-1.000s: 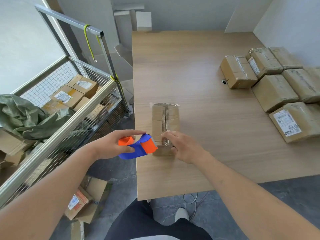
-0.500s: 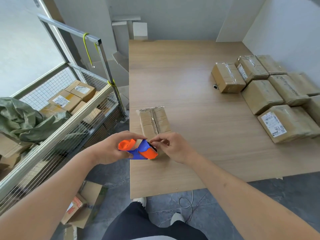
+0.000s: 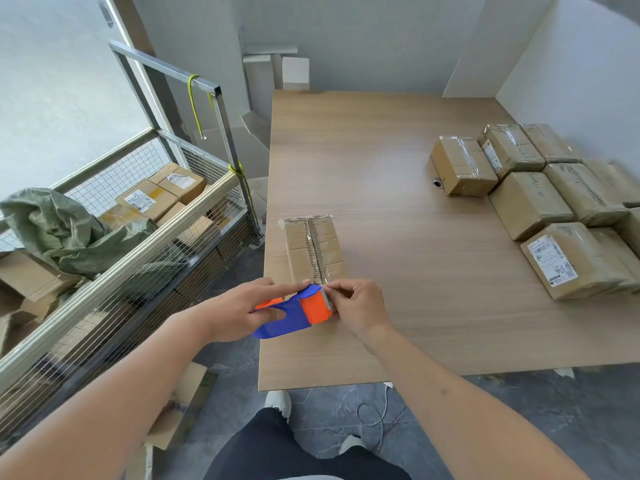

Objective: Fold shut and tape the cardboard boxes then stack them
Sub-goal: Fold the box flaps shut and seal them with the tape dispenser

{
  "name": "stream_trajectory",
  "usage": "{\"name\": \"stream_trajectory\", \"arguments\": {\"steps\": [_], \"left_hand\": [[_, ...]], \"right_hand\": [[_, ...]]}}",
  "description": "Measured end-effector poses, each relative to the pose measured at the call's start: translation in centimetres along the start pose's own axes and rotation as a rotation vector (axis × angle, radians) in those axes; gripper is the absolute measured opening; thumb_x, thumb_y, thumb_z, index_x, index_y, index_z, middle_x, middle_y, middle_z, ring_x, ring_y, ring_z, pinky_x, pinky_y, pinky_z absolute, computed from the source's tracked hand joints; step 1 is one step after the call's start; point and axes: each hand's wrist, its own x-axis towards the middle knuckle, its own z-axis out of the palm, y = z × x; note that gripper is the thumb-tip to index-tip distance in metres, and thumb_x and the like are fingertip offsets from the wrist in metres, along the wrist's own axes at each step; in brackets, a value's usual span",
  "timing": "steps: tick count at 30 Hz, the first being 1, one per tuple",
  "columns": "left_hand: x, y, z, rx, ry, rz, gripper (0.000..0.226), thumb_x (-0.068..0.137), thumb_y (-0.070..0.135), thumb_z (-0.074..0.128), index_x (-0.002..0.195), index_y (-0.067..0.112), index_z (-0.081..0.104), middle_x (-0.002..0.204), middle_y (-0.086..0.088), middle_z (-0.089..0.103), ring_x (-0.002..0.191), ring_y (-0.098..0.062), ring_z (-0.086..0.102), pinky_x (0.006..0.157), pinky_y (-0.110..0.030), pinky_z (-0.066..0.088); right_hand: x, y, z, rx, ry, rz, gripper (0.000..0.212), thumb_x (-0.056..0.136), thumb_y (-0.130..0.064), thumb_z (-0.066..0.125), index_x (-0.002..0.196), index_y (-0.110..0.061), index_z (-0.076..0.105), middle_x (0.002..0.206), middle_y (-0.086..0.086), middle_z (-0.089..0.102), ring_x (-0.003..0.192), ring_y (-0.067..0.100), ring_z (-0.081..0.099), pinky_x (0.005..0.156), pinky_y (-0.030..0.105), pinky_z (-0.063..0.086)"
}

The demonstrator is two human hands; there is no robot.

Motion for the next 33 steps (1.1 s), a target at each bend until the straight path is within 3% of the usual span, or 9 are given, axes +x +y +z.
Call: {"name": "stream_trajectory", "arguments": {"steps": [2, 5, 7, 14, 21, 27, 33], "left_hand": [[0.4, 0.3, -0.1, 0.036, -0.003, 0.002, 0.063, 0.106, 0.034, 0.053, 0.145, 0.073, 0.022, 0.103, 0.012, 0.048, 0.094, -0.001, 0.049, 0.086, -0.023, 0.036], [0.6, 0.4, -0.4, 0.104, 0.029, -0.024, 0.059, 0.107, 0.039, 0.047, 0.144, 0.075, 0.018, 0.102, 0.015, 0.047, 0.093, -0.001, 0.050, 0.085, -0.026, 0.038], [0.2, -0.1, -0.5, 0.106, 0.039, -0.052, 0.056, 0.108, 0.040, 0.042, 0.144, 0.075, 0.019, 0.101, 0.020, 0.047, 0.093, 0.002, 0.050, 0.083, -0.027, 0.037], [-1.5, -2.6, -0.1, 0.016, -0.010, -0.173, 0.051, 0.108, 0.041, 0.042, 0.143, 0.074, 0.025, 0.108, 0.011, 0.055, 0.097, -0.010, 0.057, 0.091, -0.040, 0.045], [-1.0, -4.1, -0.1, -0.014, -0.006, -0.255, 0.050, 0.109, 0.040, 0.043, 0.141, 0.075, 0.028, 0.113, 0.010, 0.057, 0.101, -0.009, 0.057, 0.094, -0.041, 0.045], [0.1, -4.9, -0.5, 0.026, -0.046, -0.319, 0.049, 0.109, 0.041, 0.040, 0.140, 0.076, 0.027, 0.115, 0.010, 0.056, 0.106, -0.011, 0.055, 0.099, -0.042, 0.042], [1.8, -5.1, -0.6, 0.000, -0.065, -0.363, 0.049, 0.108, 0.039, 0.042, 0.127, 0.084, 0.032, 0.127, 0.015, 0.055, 0.118, -0.011, 0.051, 0.101, -0.040, 0.037]], "right_hand": [[-0.1, 0.1, 0.2, 0.043, 0.024, 0.035, 0.013, 0.091, -0.006, 0.074, 0.085, -0.014, 0.082, 0.077, 0.006, 0.077, 0.062, 0.007, 0.065, 0.056, 0.023, 0.055], [0.4, -0.1, -0.3, 0.080, 0.075, 0.103, 0.014, 0.090, -0.008, 0.074, 0.083, -0.015, 0.082, 0.071, 0.006, 0.075, 0.059, 0.014, 0.065, 0.059, 0.033, 0.061], [1.0, 0.0, -1.6, 0.116, 0.125, 0.158, 0.016, 0.090, -0.008, 0.075, 0.077, -0.017, 0.081, 0.066, 0.003, 0.073, 0.052, 0.015, 0.060, 0.055, 0.032, 0.061], [2.1, 2.1, -5.8, 0.028, 0.232, 0.229, 0.016, 0.089, -0.011, 0.077, 0.076, -0.020, 0.080, 0.065, -0.001, 0.072, 0.044, 0.013, 0.056, 0.049, 0.031, 0.058], [3.1, 2.9, -5.3, -0.044, 0.200, 0.238, 0.015, 0.089, -0.018, 0.078, 0.075, -0.025, 0.080, 0.071, -0.005, 0.075, 0.041, 0.014, 0.054, 0.047, 0.032, 0.058], [4.1, 3.7, -4.6, -0.141, 0.170, 0.228, 0.020, 0.089, -0.024, 0.079, 0.070, -0.033, 0.078, 0.072, -0.012, 0.075, 0.038, 0.012, 0.056, 0.044, 0.025, 0.051], [5.1, 5.2, -4.1, -0.167, 0.124, 0.260, 0.016, 0.089, -0.031, 0.077, 0.074, -0.035, 0.079, 0.075, -0.015, 0.075, 0.040, 0.013, 0.056, 0.054, 0.039, 0.062]]}}
